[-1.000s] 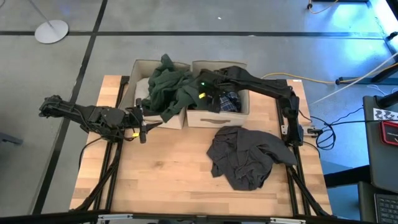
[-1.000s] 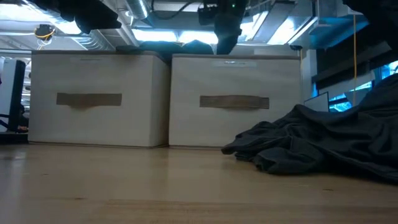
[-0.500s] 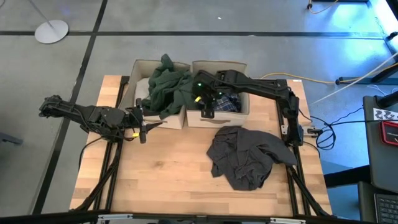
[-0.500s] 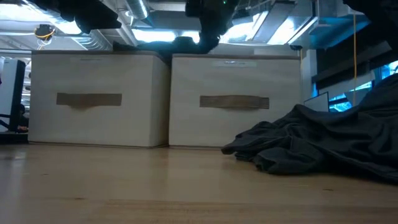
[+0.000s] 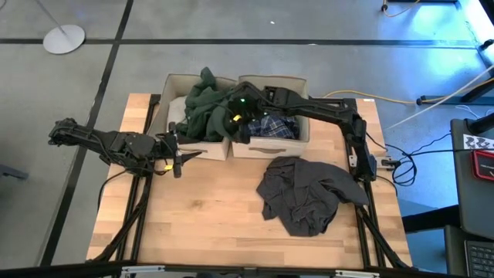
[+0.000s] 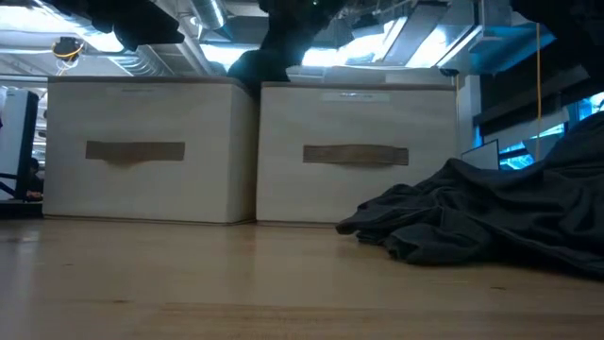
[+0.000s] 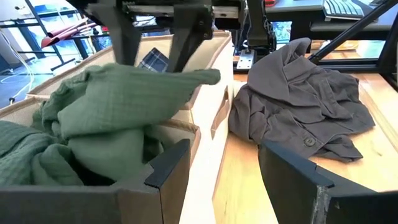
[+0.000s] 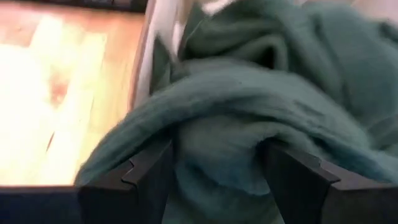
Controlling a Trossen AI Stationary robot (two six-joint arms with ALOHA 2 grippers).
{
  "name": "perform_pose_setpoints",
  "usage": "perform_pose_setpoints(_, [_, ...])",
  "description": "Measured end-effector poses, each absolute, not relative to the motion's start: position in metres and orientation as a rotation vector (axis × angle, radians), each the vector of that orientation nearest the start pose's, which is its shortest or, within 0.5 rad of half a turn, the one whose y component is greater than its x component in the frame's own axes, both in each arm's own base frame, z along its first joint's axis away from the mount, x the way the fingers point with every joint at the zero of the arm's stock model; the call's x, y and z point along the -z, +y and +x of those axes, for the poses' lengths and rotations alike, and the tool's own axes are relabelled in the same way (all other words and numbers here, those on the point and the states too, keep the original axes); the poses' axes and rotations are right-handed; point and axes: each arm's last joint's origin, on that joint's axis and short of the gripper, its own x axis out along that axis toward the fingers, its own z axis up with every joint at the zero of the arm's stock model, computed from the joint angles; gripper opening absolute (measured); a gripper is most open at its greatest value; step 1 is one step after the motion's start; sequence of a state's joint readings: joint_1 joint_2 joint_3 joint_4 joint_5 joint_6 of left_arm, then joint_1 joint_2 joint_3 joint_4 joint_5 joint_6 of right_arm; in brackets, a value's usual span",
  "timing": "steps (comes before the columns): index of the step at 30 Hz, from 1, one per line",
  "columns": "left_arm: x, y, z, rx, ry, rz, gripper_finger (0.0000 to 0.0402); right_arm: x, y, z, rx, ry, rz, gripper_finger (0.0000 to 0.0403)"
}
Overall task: Sort clothes
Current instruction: Put the green polo shirt into the left laundry organizer
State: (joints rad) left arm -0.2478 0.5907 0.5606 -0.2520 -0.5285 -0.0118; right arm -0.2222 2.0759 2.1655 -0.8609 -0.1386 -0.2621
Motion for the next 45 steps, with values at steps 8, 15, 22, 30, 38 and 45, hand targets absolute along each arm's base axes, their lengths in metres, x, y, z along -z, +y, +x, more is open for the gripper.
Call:
perform_pose_setpoints(8, [-0.278, -0.019, 0.136, -0.279, 0.256, 0.105, 0.018, -0.331, -0.105, 0.467, 0.083, 0.72, -0.193, 0.018])
perform_pose_setpoints(15, [-0.278, -0.019, 0.136, -0.278, 0.257, 0.112, 0.018, -0.337, -0.108, 0.475, 0.139, 0.625, -0.286, 0.0023])
perform_pose_setpoints(22, [-0.278, -0.019, 0.136, -0.278, 0.255, 0.111, 0.018, -0.371, -0.111, 0.488, 0.202, 0.272, -0.423, 0.0019])
perform_pose_setpoints(30, [-0.278, -0.019, 0.136, -0.278, 0.255, 0.114, 0.018, -0.376, -0.114, 0.502, 0.132, 0.024, -0.453, 0.0016])
perform_pose_setpoints(38, [-0.278, -0.019, 0.136, -0.277, 0.257, 0.113, 0.018, -0.31, -0.128, 0.508, 0.183, 0.449, -0.365, 0.0015])
perform_pose_setpoints(45, [-0.278, -0.019, 0.136, -0.304, 0.255, 0.116, 0.018, -0.279, -0.129, 0.514, 0.194, 0.571, -0.272, 0.002])
